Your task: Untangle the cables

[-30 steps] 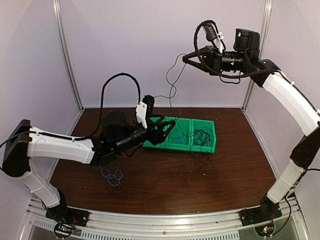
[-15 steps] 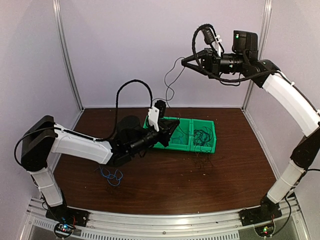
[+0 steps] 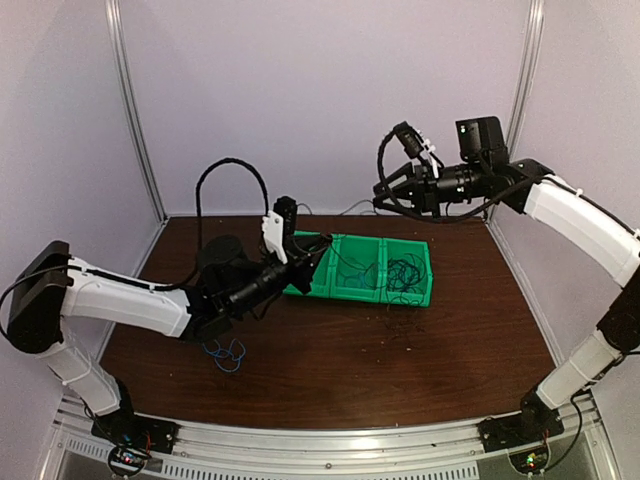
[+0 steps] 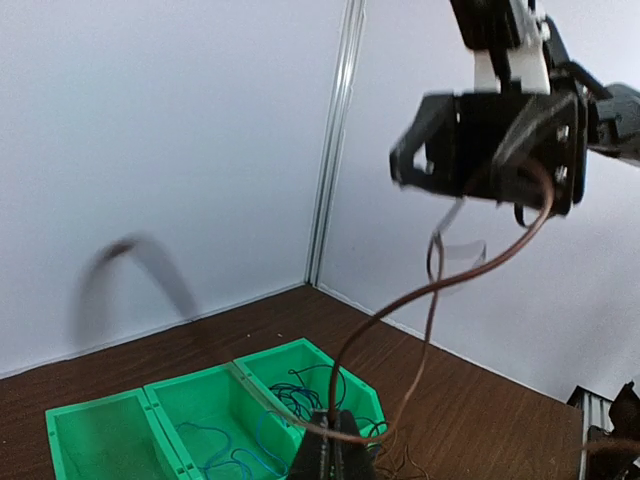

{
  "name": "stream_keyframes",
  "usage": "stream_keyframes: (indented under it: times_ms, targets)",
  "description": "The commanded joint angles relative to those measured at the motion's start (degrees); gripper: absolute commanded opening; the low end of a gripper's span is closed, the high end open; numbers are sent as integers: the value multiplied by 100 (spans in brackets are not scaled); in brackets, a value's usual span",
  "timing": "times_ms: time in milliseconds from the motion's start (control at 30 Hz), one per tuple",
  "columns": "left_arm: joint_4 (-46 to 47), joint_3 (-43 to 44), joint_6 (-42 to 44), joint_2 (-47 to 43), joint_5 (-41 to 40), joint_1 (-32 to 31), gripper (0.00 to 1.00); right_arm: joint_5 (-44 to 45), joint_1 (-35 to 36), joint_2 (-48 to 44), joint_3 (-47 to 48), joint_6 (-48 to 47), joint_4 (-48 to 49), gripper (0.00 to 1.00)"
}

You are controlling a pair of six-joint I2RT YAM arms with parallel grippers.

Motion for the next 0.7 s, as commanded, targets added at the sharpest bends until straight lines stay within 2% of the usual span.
stream_keyframes:
  times_ms: [0,133,233,400,667]
  targets:
    - [-173,-244,98,-733,-413,14,0,442,-231,-384,-1203,-902,-417,56]
    - [-683,-290,113,-1105,-616,15,0,1078,-274,-339,-2423,-1869,-485,65]
    - [-861,-347,79,-1279,-726,17,0,1201,-268,-38,-2873,-2092,-379,67]
    - [-953,-537,-38,-1473,-875,22,0,1132,-106,594,-2829,-1977,-88,69]
    - [-1106,-782,-194,-1767,-1162,24,0,1301,654,1515,-2445,-1683,311,73]
